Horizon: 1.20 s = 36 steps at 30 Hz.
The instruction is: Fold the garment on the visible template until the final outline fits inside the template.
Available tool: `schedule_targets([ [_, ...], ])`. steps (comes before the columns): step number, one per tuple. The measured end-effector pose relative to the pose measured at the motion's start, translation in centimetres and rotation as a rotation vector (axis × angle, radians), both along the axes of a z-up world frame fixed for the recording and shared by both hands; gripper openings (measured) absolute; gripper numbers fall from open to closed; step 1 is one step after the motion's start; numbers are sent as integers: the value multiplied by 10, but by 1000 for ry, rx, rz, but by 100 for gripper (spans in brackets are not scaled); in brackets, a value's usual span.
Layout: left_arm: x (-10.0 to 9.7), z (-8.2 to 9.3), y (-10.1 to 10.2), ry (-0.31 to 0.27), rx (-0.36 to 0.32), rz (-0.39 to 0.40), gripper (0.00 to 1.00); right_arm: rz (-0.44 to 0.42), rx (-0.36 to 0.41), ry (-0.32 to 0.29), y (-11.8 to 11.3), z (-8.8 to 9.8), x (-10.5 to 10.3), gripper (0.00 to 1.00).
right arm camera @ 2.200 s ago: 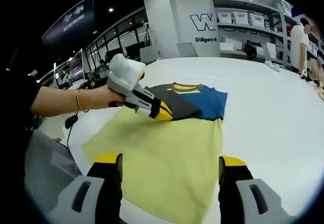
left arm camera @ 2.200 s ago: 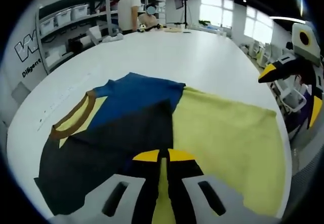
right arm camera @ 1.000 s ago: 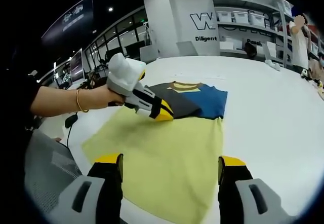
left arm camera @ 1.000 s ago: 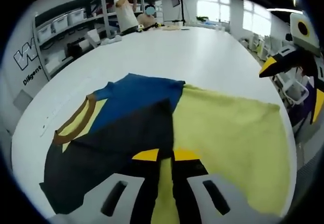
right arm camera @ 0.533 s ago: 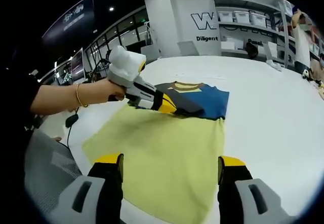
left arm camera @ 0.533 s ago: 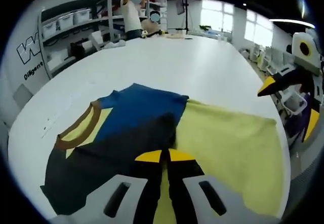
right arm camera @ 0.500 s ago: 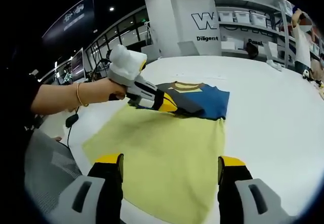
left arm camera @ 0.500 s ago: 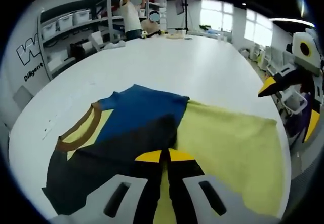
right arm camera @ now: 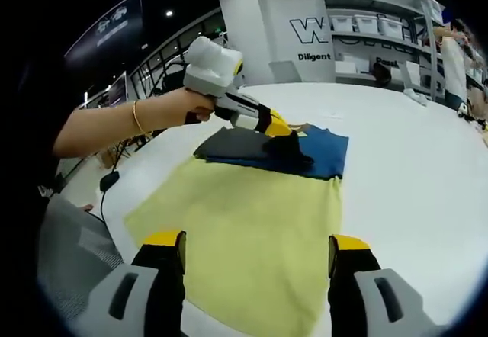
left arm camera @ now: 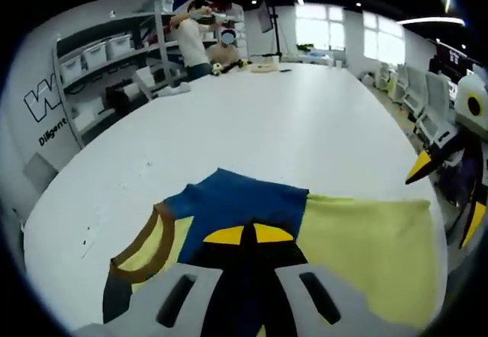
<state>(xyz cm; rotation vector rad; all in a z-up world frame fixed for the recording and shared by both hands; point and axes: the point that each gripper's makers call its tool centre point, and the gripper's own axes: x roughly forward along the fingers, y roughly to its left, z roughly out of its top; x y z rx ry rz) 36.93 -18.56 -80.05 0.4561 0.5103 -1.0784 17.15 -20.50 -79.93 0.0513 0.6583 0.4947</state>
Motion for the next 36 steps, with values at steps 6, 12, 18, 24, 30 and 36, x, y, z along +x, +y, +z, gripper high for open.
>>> schedule_targets([
  [6, 17, -2, -17, -44, 30, -45, 2, 1, 6, 5, 1, -4, 5, 75],
  [12, 36, -7, -30, -71, 39, -50, 2, 1, 12, 13, 2, -10, 9, 74],
  [18, 51, -22, -42, -90, 79, -63, 2, 8, 21, 15, 7, -12, 13, 74],
  [24, 58, -37, -46, -93, 107, -36, 3, -2, 30, 11, 6, -12, 18, 74],
  [30, 58, -44, -48, -68, 87, -17, 5, -12, 31, 10, 5, -13, 18, 74],
  [36, 65, -50, -44, -60, 96, 52, 26, -19, 24, 21, 3, -15, 18, 75],
])
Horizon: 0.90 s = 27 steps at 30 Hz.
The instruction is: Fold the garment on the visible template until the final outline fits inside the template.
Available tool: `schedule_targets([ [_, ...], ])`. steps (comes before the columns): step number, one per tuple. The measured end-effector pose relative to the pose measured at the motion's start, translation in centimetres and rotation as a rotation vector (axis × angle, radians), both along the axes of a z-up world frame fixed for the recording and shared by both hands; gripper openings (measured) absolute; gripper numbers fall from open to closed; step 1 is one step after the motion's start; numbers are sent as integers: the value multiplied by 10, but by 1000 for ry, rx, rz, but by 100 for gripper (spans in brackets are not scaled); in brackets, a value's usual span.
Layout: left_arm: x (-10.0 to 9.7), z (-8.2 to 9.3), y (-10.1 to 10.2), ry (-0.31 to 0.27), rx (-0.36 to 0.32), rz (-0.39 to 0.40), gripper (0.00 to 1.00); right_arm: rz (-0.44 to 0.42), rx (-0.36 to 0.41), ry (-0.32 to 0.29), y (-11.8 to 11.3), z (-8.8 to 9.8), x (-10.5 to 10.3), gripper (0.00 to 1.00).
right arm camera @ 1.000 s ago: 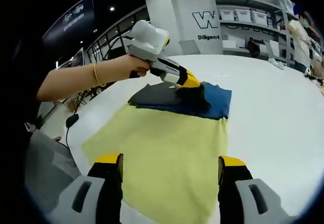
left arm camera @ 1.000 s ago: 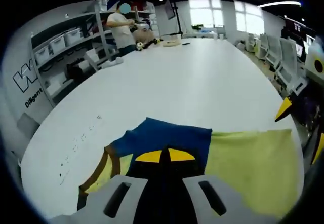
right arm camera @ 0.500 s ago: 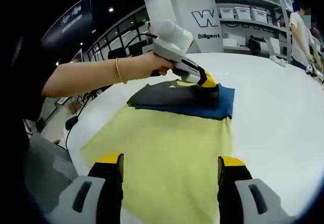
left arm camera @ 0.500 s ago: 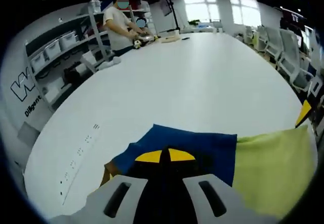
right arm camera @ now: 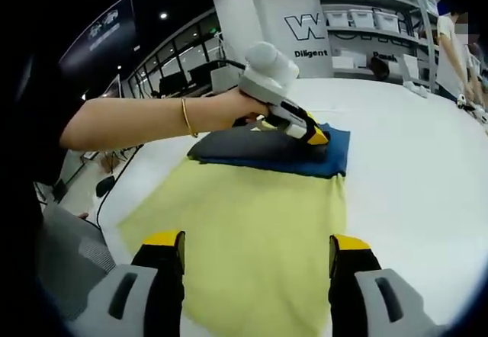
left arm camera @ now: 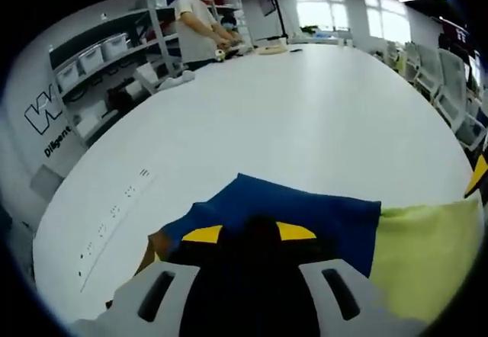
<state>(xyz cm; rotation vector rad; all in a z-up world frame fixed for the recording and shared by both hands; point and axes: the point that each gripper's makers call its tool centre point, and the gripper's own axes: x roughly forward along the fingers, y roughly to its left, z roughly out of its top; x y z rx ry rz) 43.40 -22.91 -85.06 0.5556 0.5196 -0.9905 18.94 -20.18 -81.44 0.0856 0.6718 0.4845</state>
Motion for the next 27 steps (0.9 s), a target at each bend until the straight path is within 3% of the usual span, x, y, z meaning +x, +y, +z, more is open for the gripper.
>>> schedule_targets([
  [3, -2, 5, 1, 5, -5, -1, 35, -1, 3, -7, 2, 3, 1, 76],
  [8, 0, 19, 10, 22, -53, 59, 75, -3, 5, -10, 4, 8, 3, 78],
  [10, -1, 19, 15, 32, -55, 68, 86, -7, 13, -12, 5, 12, 4, 81],
  [16, -10, 27, 28, 52, -70, 81, 99, -19, 32, -24, 7, 22, 7, 89],
  [27, -24, 55, 65, 74, -145, 143, 99, -1, 24, -34, 16, 30, 4, 90],
])
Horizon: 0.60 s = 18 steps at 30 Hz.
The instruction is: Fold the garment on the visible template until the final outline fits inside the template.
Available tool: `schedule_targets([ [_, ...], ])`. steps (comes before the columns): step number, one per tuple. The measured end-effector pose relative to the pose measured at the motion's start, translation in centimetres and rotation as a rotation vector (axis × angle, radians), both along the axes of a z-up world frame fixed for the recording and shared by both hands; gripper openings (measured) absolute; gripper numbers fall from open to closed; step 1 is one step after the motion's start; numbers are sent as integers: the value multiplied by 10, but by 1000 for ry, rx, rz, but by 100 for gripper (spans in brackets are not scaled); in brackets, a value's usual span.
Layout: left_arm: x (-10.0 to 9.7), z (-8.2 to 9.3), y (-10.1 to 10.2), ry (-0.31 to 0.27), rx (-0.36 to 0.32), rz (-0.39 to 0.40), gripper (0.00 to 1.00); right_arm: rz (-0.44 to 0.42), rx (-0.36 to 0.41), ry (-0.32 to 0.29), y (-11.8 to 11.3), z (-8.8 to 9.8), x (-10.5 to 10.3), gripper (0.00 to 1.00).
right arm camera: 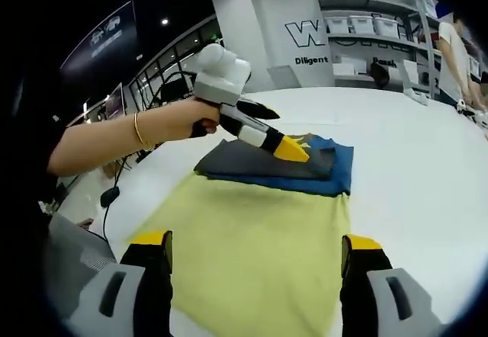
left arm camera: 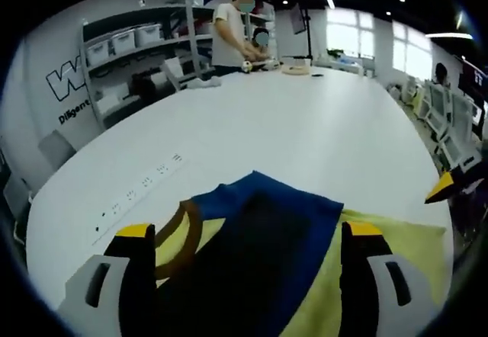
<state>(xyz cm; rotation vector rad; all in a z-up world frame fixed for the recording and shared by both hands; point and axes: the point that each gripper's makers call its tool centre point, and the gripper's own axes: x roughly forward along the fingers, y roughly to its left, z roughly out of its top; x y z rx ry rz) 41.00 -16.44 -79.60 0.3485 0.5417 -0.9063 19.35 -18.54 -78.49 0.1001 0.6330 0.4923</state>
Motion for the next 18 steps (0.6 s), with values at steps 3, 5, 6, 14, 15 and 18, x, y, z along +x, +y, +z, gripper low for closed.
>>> schedule_targets([
  [3, -8, -2, 12, 30, 19, 23, 99, 14, 0, 2, 5, 0, -2, 90],
  [5, -16, -1, 18, 21, 26, 20, 99, 23, -1, 2, 7, 0, -4, 90],
  [6, -18, -1, 20, 21, 28, 19, 99, 26, -1, 1, 8, 0, -4, 91],
  [14, -35, 1, 40, 41, 13, 58, 99, 35, -9, 8, 11, -2, -6, 92],
  [15, -37, 1, 43, 41, 13, 65, 99, 36, -9, 7, 12, -1, -6, 92],
  [18, -40, -2, 57, 58, 11, 110, 99, 44, -8, 11, 14, -1, -8, 92],
])
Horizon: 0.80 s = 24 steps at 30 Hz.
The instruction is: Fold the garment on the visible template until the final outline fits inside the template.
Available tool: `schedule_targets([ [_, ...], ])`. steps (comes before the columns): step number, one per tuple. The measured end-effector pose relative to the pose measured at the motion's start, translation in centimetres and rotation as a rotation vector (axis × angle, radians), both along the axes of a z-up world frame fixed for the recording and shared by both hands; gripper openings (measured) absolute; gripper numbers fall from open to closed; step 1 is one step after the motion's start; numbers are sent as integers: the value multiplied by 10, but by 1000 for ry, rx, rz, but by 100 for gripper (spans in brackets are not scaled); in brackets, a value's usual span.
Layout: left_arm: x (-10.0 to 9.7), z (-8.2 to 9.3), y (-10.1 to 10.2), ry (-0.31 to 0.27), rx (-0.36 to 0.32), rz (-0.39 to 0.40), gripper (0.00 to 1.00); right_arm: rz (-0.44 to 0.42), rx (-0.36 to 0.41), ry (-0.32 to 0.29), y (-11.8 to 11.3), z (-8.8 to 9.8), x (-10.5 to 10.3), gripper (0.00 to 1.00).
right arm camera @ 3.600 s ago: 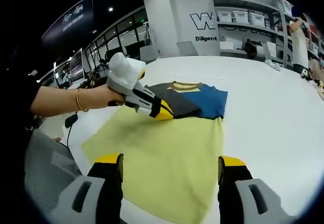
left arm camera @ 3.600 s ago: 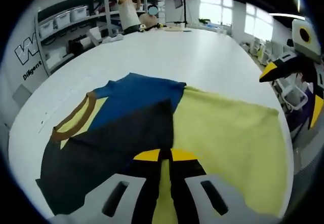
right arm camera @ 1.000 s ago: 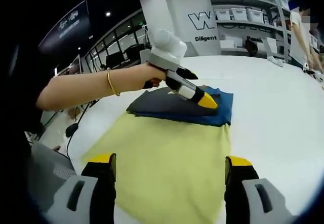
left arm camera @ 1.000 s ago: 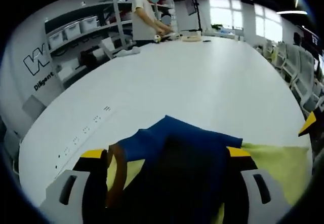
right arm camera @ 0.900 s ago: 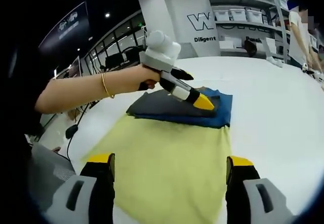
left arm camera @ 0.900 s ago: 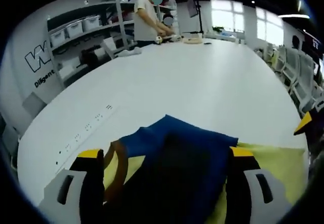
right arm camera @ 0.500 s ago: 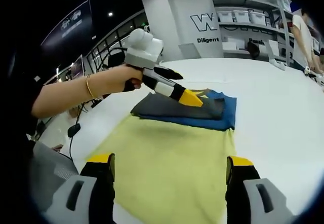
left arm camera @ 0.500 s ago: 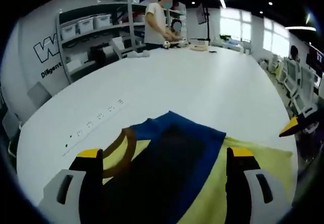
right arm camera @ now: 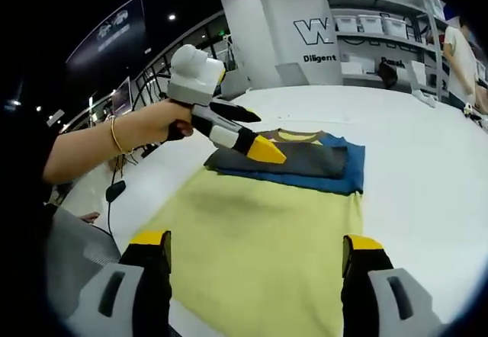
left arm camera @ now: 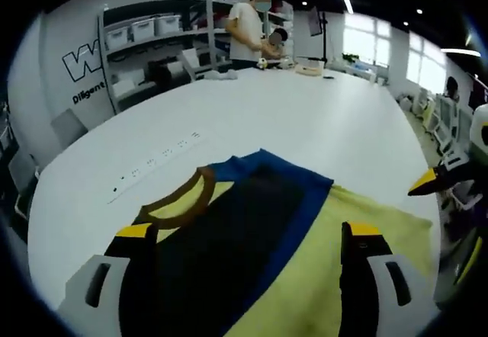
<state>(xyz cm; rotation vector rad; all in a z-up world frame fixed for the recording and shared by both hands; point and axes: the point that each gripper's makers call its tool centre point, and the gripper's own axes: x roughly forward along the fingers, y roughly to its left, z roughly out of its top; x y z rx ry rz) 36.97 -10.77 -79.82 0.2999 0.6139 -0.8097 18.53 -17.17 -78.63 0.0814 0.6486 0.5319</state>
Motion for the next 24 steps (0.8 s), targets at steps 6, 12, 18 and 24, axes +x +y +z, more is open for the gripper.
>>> schedule_targets([
  [6, -4, -5, 24, 10, 16, 56, 98, 10, -1, 1, 4, 2, -3, 90],
  [12, -13, -16, 49, 49, 18, 95, 96, 16, -2, 6, 5, 1, -5, 89],
  [18, -17, -15, 65, 49, 5, 131, 94, 10, 0, 15, 4, 0, -6, 89],
  [24, -15, -15, 88, 62, -15, 195, 90, 15, -3, 22, 6, -1, -9, 88],
])
